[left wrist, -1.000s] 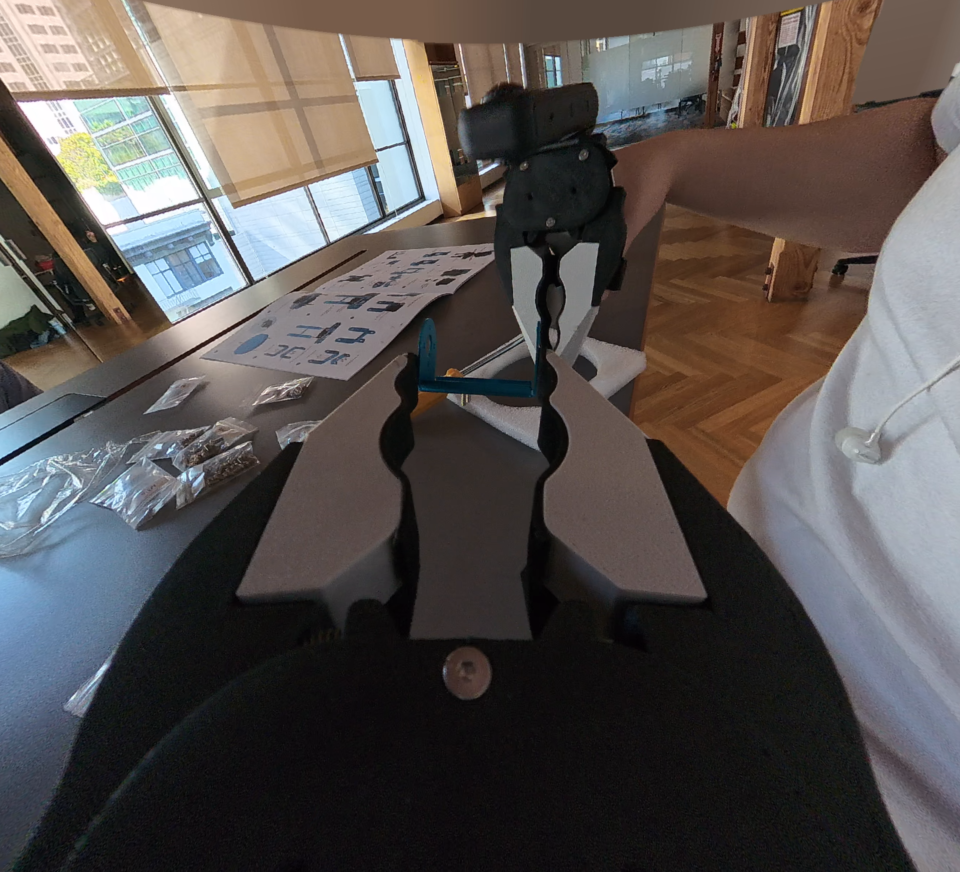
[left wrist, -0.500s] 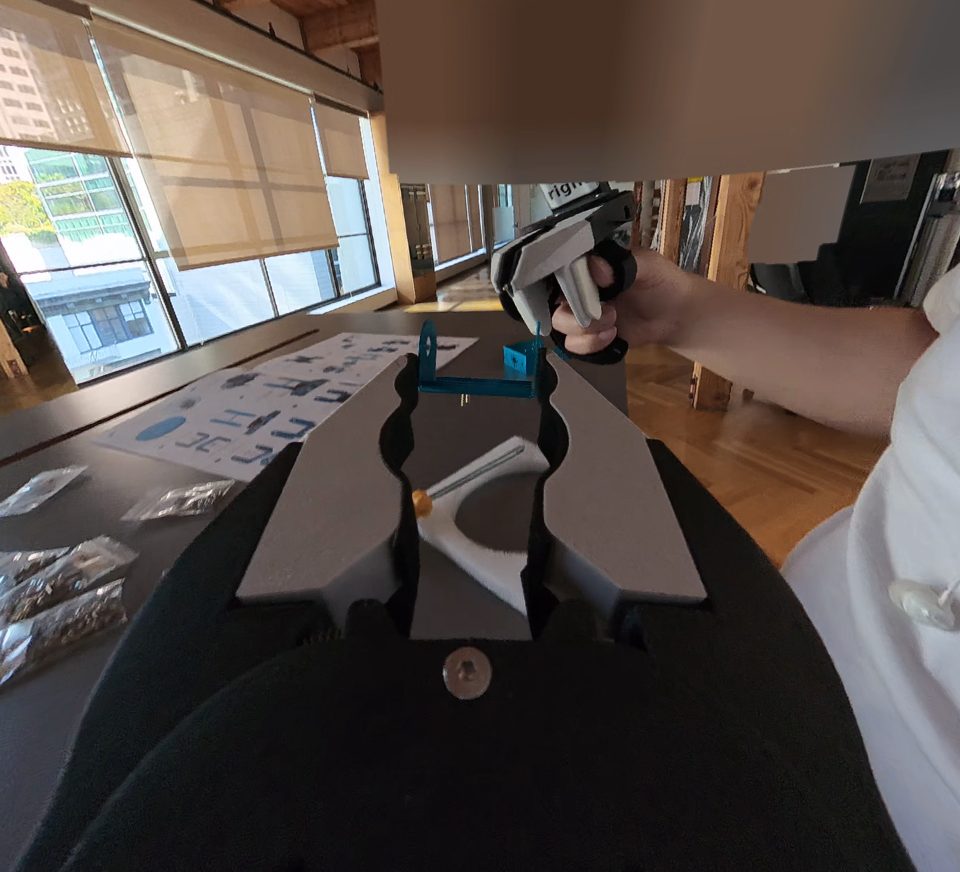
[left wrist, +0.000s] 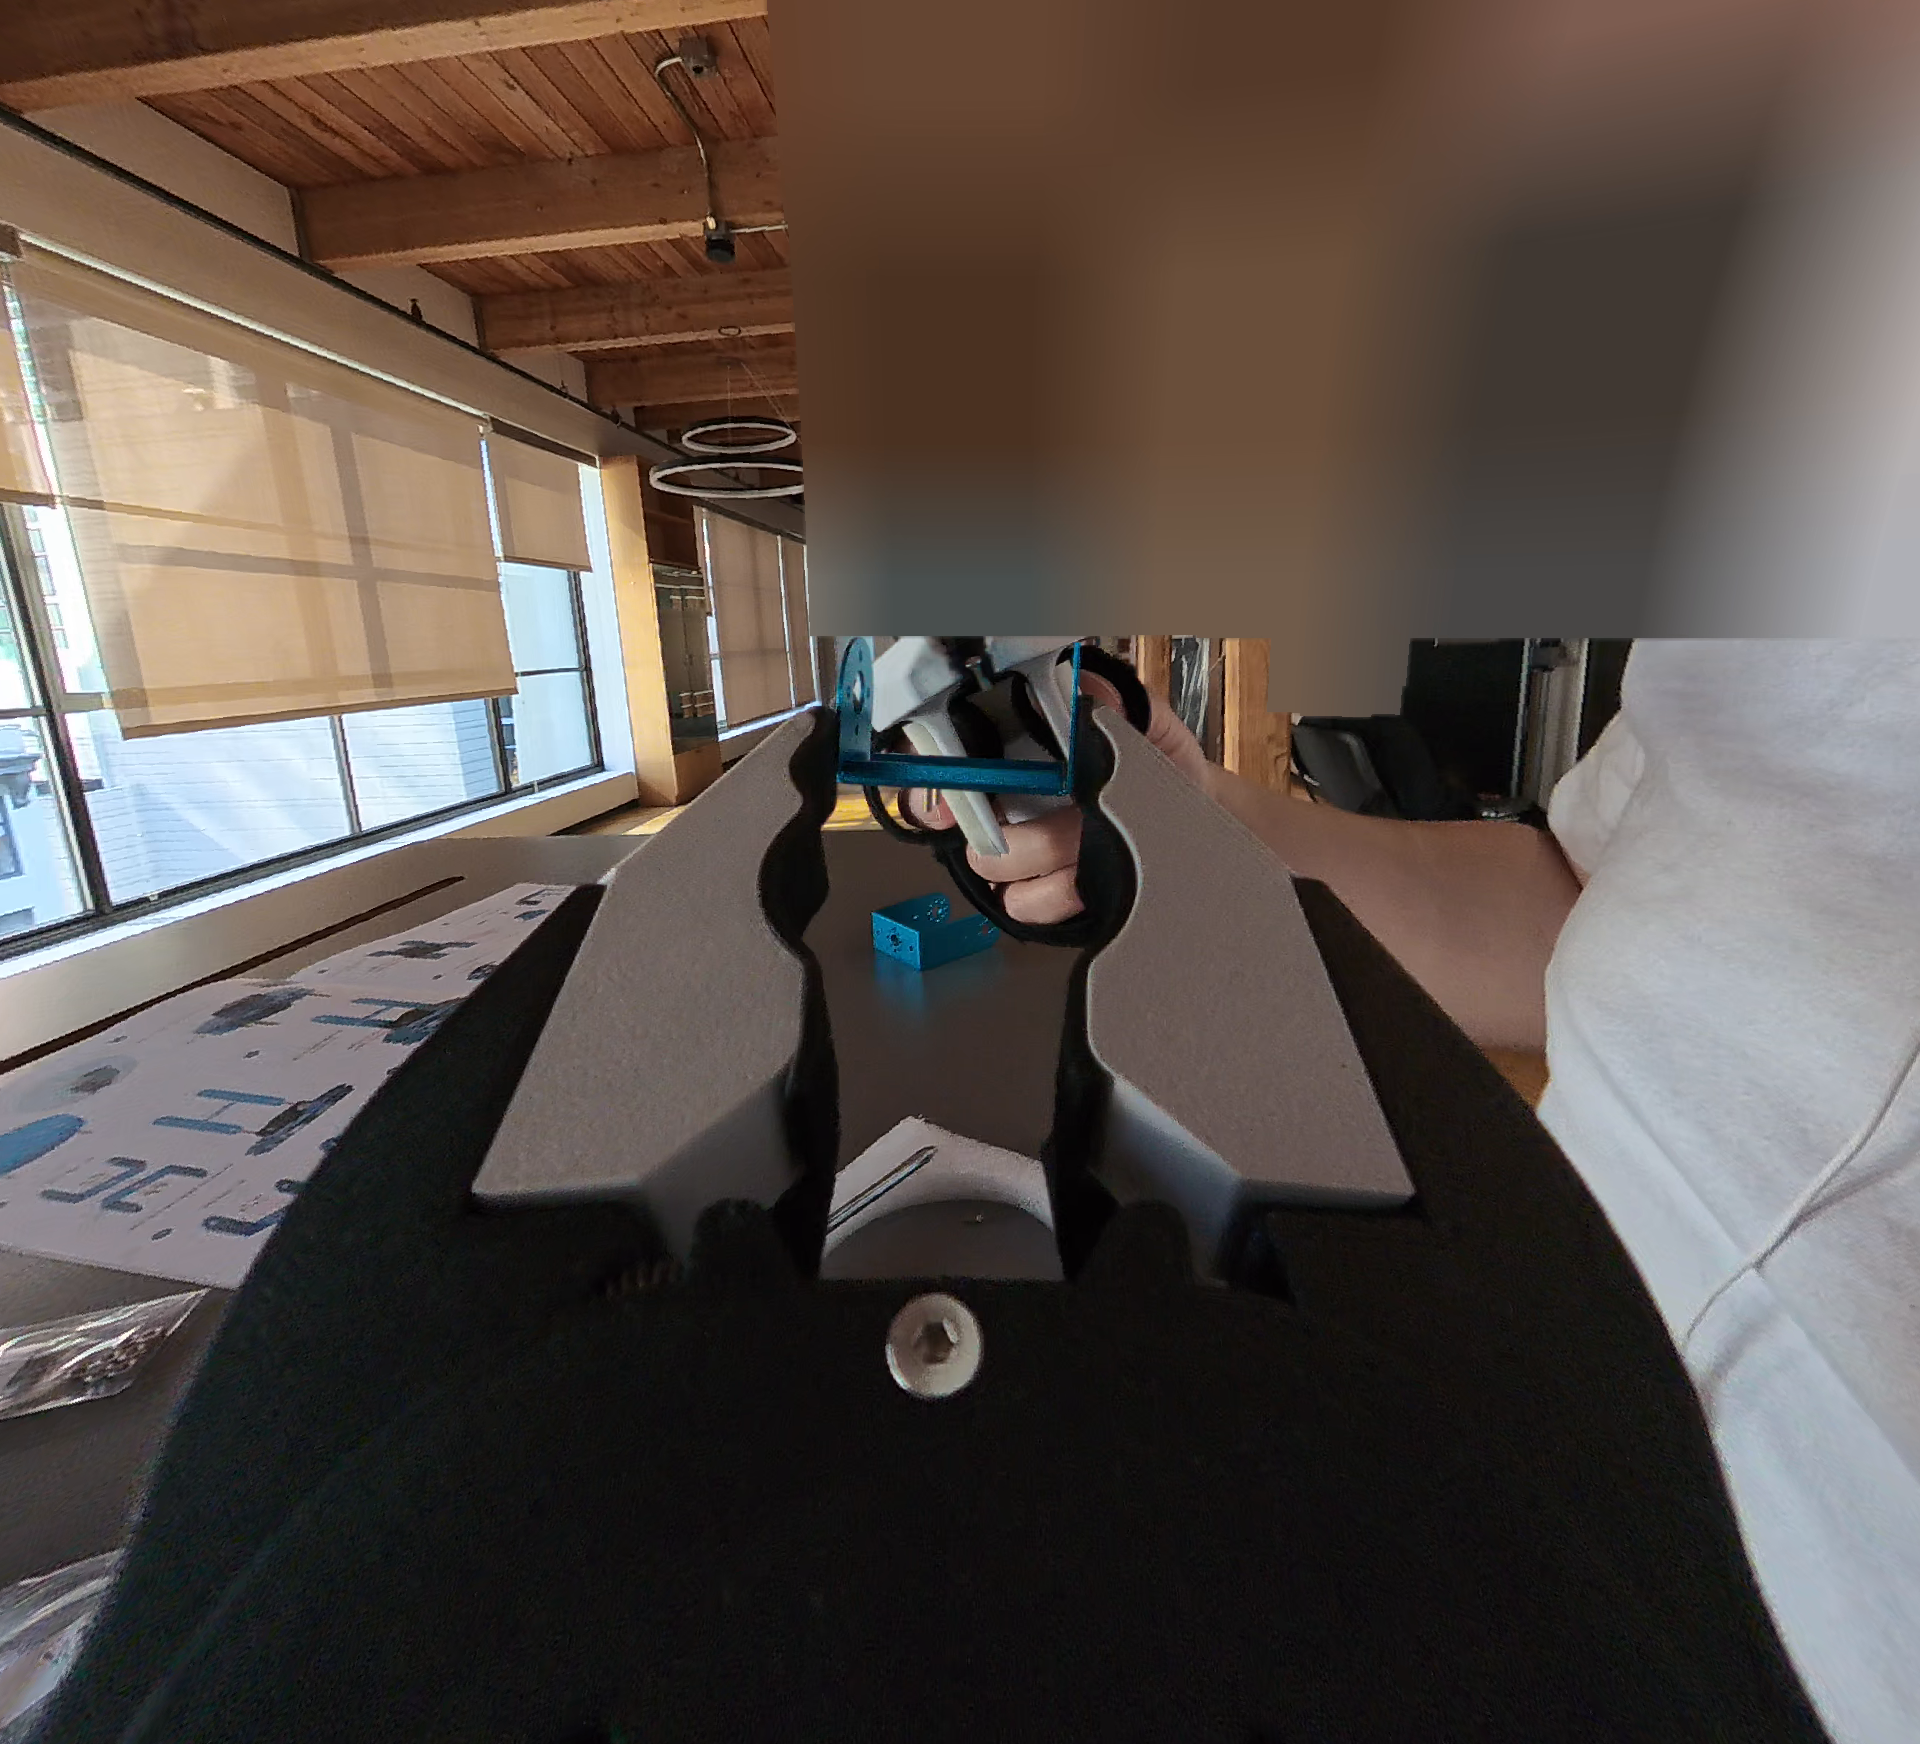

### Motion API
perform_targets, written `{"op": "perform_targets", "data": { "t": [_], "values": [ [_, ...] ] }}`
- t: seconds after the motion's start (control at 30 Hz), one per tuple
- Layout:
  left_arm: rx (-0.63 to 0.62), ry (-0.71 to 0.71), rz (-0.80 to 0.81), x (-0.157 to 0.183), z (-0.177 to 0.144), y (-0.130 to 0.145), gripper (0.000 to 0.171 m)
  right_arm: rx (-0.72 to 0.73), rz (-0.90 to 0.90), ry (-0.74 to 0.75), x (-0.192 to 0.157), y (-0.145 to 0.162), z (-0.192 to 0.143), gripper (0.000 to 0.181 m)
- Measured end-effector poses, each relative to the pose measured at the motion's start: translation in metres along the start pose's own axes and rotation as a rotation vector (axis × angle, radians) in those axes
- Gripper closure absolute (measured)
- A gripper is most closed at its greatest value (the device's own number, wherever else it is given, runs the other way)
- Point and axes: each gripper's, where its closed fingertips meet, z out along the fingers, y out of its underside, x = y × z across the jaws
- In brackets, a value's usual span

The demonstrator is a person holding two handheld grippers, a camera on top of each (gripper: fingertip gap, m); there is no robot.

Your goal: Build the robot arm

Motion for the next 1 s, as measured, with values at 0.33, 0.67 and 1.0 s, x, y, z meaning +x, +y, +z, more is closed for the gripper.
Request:
{"op": "perform_targets", "data": {
  "t": [0.33,0.67,1.0],
  "values": [
    [0.000,0.023,-0.006,0.003,-0.001,-0.001,0.128,-0.171,-0.012,-0.067,-0.003,0.014,0.015,0.180],
    [0.012,0.007,-0.002,0.000,-0.004,-0.002,0.127,-0.252,-0.066,-0.011,0.003,0.015,0.015,0.180],
    [0.000,-0.015,0.041,-0.003,-0.005,-0.002,0.128,-0.329,-0.097,0.023,0.004,0.018,0.012,0.180]
  ]
}}
